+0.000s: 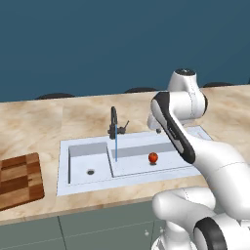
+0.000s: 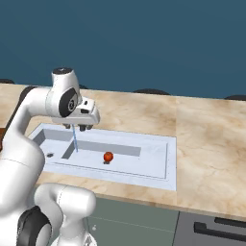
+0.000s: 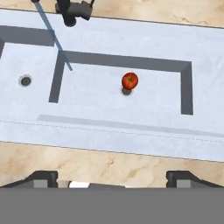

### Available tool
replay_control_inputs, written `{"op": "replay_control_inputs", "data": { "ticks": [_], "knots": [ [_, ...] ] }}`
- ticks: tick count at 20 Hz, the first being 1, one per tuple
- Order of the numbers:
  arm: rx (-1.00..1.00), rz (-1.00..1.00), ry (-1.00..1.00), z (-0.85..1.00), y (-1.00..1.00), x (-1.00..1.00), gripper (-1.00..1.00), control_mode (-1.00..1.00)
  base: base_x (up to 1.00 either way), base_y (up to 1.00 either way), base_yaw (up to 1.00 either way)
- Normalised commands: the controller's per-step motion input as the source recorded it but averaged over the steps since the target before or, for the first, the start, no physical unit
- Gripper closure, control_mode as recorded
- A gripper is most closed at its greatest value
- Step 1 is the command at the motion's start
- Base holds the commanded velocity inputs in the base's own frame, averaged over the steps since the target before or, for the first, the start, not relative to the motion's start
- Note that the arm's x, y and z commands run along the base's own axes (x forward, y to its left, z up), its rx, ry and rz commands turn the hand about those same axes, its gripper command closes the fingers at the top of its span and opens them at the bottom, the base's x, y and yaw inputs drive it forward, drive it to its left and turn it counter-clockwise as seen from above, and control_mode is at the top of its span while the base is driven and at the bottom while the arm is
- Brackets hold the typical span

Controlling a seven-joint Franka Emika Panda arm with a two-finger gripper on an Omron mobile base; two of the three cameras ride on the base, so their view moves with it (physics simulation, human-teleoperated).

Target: Pick the apple from the sink and place it on the cutting board to airdry. Then turn off the sink faucet.

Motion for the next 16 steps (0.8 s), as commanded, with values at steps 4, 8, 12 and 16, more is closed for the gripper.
{"op": "replay_control_inputs", "data": {
  "ticks": [4,8,12,16],
  "knots": [
    [-0.04,0.0,0.0,-0.33,-0.15,0.0,-1.0,-1.0,0.0,0.0,0.0],
    [0.0,0.0,0.0,-0.35,-0.14,0.08,-1.0,-1.0,0.0,0.0,0.0],
    [0.0,0.0,0.0,-0.34,-0.09,0.16,-1.0,-1.0,0.0,0.0,0.0],
    [0.0,0.0,0.0,-0.37,0.0,0.2,-1.0,-1.0,0.0,0.0,0.0]
  ]
}}
